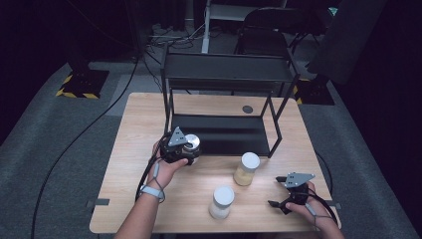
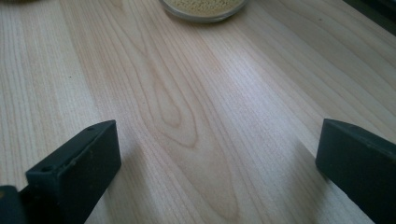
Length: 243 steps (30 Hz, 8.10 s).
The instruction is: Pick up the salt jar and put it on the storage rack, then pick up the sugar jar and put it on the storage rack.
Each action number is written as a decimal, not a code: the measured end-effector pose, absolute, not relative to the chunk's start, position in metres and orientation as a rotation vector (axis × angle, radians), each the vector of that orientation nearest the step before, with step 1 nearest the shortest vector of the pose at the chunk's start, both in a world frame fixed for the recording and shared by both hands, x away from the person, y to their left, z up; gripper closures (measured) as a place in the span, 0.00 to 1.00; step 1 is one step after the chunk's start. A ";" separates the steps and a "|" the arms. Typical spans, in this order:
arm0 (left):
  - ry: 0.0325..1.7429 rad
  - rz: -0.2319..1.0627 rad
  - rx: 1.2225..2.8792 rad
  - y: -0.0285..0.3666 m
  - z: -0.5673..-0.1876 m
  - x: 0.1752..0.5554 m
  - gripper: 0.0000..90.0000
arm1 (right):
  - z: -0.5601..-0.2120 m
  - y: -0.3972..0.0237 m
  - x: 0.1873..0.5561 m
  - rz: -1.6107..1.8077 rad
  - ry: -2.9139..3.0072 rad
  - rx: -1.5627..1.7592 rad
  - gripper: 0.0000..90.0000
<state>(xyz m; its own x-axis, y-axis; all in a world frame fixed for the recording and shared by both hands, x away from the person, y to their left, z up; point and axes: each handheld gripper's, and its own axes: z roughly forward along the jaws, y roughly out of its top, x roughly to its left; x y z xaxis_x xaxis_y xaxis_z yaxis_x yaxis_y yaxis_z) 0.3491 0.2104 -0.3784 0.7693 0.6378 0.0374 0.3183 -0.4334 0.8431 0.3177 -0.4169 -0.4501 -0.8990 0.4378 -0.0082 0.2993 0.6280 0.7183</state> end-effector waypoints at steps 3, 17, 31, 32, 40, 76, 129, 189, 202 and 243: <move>0.704 0.446 2.050 0.207 -0.374 0.355 0.34 | -0.450 -0.417 0.318 1.127 2.667 0.609 0.00; 0.724 0.444 2.037 0.198 -0.365 0.387 0.34 | -0.450 -0.417 0.318 1.127 2.667 0.609 0.00; 0.750 0.444 2.074 0.177 -0.386 0.418 0.34 | -0.450 -0.416 0.316 1.124 2.662 0.616 0.00; 0.749 0.438 2.078 0.176 -0.387 0.420 0.34 | -0.450 -0.416 0.315 1.123 2.662 0.616 0.00; 0.751 0.417 2.097 0.172 -0.396 0.431 0.34 | -0.450 -0.416 0.315 1.124 2.662 0.616 0.00; 0.813 0.459 1.991 0.201 -0.370 0.381 0.10 | -0.450 -0.416 0.316 1.125 2.667 0.608 0.00; 0.894 0.480 2.039 0.286 -0.424 0.250 0.10 | -0.450 -0.416 0.316 1.125 2.667 0.609 0.00; 1.024 0.398 2.185 0.278 -0.448 0.251 0.02 | -0.450 -0.416 0.316 1.124 2.668 0.608 0.00; 1.025 0.399 2.184 0.278 -0.448 0.251 0.02 | -0.448 -0.418 0.313 1.153 2.653 0.630 0.04; 1.030 0.400 2.185 0.278 -0.448 0.250 0.02 | -0.387 -0.398 0.279 1.373 2.507 0.456 0.04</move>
<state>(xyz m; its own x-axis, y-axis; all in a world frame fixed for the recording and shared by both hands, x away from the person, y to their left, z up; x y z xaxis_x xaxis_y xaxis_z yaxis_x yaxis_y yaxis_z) 0.2497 0.2775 -0.4482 0.6397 0.7686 -0.0106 0.5596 -0.4562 0.6919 0.2787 -0.3977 -0.3869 -0.9208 0.3847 -0.0642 0.1531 0.5080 0.8477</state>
